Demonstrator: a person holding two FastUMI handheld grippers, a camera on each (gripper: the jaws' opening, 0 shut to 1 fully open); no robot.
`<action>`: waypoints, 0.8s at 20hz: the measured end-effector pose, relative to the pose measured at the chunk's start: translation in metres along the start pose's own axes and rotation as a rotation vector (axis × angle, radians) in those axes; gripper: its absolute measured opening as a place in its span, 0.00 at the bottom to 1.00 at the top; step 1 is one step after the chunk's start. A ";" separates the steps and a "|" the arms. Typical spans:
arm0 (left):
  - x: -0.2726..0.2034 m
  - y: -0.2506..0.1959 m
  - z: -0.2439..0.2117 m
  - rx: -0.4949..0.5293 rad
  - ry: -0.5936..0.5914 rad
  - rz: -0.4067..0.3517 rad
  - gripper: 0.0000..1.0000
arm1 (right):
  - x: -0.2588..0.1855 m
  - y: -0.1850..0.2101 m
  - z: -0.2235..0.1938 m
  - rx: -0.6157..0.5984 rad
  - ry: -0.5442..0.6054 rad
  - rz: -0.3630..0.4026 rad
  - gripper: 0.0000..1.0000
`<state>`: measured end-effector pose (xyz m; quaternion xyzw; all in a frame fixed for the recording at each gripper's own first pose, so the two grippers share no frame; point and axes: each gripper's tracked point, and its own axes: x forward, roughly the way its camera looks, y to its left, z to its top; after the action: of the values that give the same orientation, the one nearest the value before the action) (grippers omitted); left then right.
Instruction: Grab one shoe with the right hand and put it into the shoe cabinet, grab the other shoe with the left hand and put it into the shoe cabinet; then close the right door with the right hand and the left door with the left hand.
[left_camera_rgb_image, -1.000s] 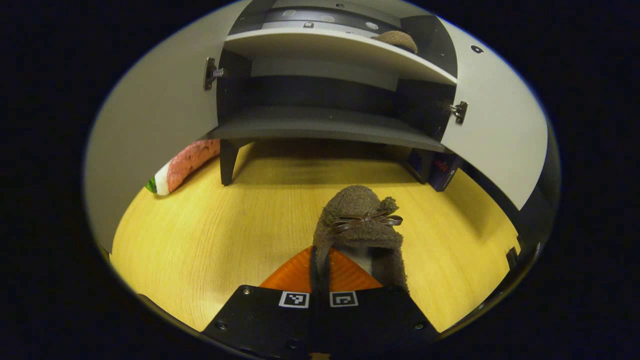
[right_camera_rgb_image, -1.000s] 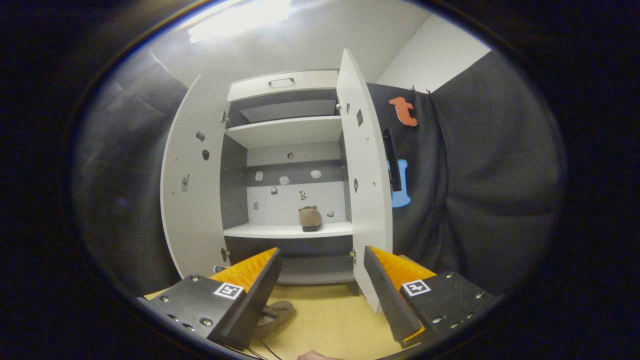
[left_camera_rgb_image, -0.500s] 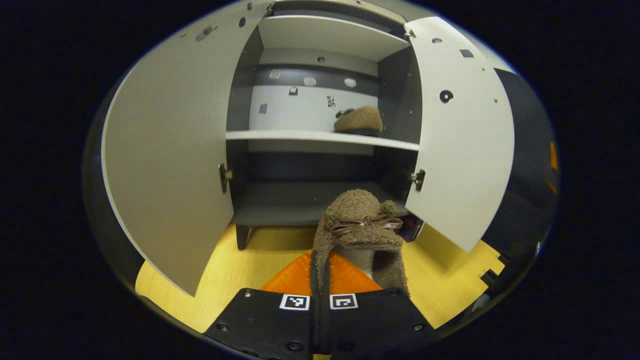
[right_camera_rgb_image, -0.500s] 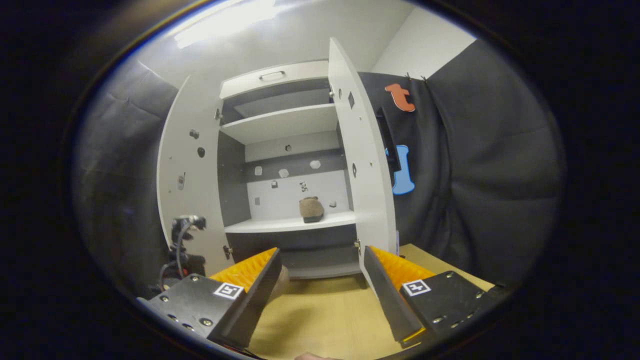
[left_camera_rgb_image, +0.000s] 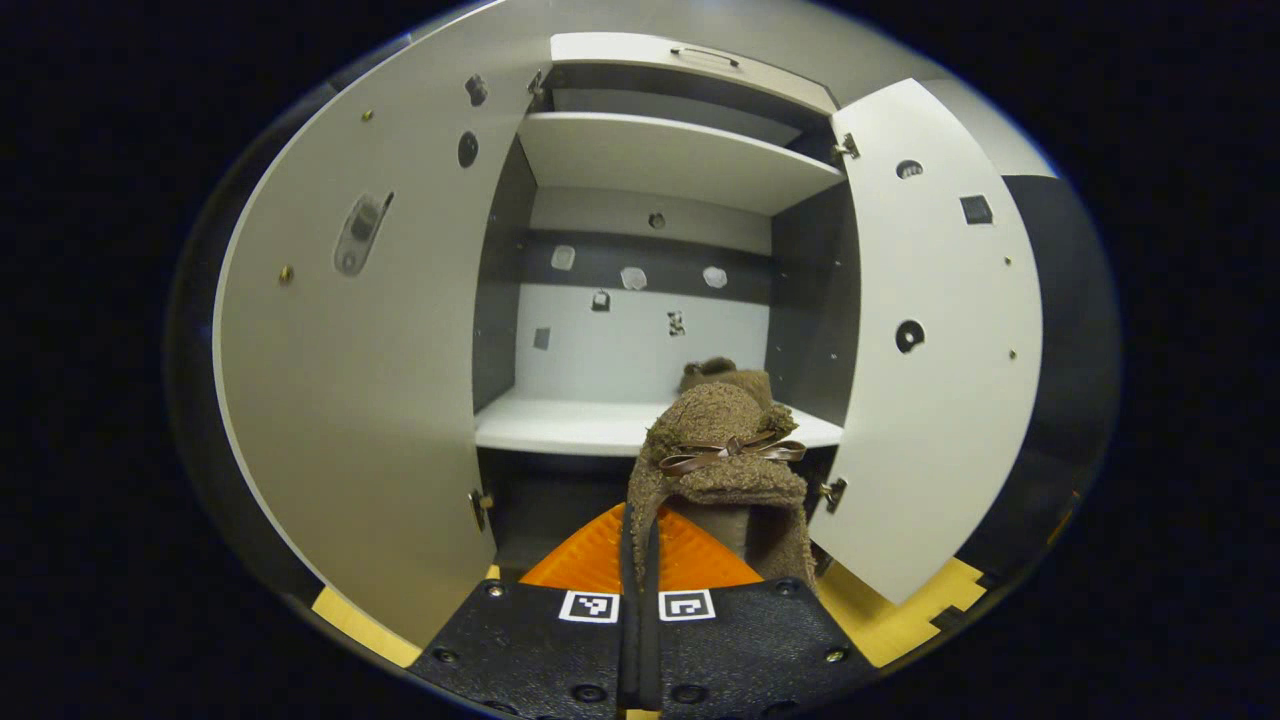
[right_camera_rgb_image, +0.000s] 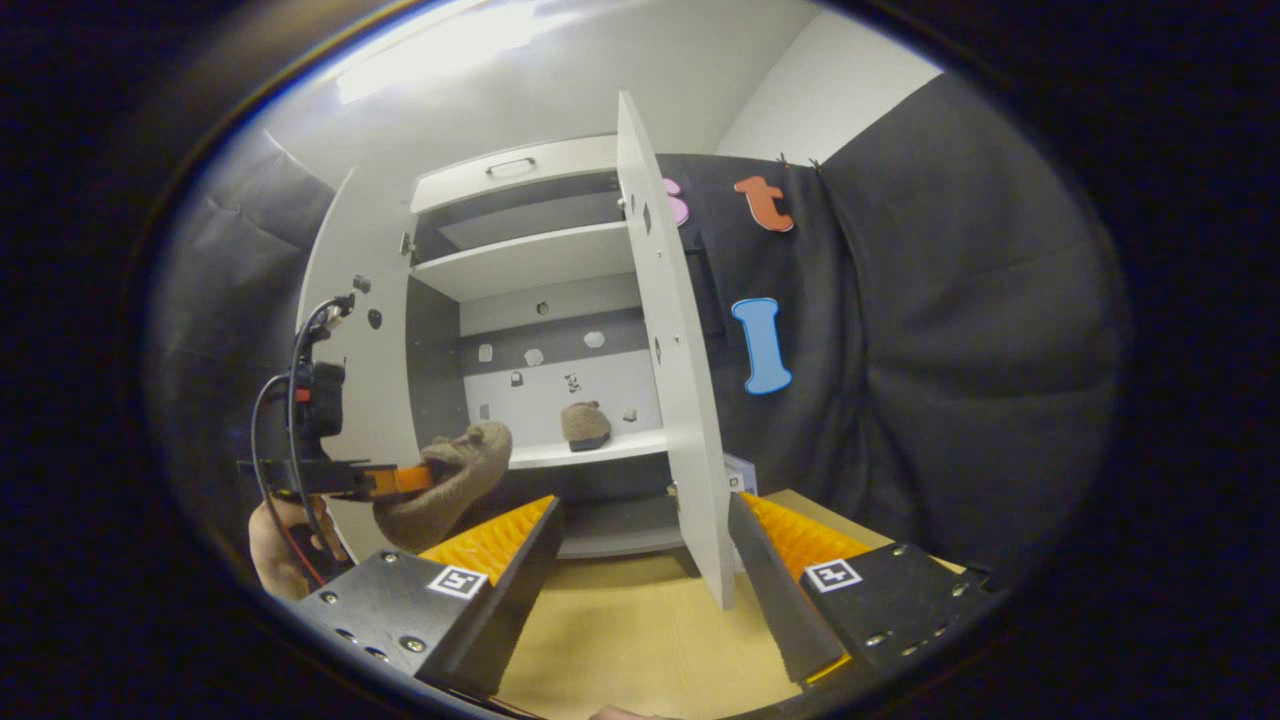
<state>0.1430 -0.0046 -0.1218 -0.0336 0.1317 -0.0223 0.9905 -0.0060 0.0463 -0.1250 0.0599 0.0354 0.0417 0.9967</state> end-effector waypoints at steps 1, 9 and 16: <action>0.006 0.004 0.011 0.006 -0.018 0.022 0.00 | -0.001 -0.003 0.000 0.000 0.001 -0.002 1.00; 0.079 0.032 0.081 -0.109 -0.090 0.106 0.00 | -0.005 -0.009 0.011 0.001 -0.015 -0.006 0.99; 0.176 0.058 0.096 -0.211 -0.058 0.152 0.00 | -0.012 0.001 0.012 -0.023 -0.023 0.023 1.00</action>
<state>0.3398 0.0496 -0.0790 -0.1282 0.1067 0.0679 0.9837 -0.0174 0.0453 -0.1124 0.0492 0.0229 0.0530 0.9971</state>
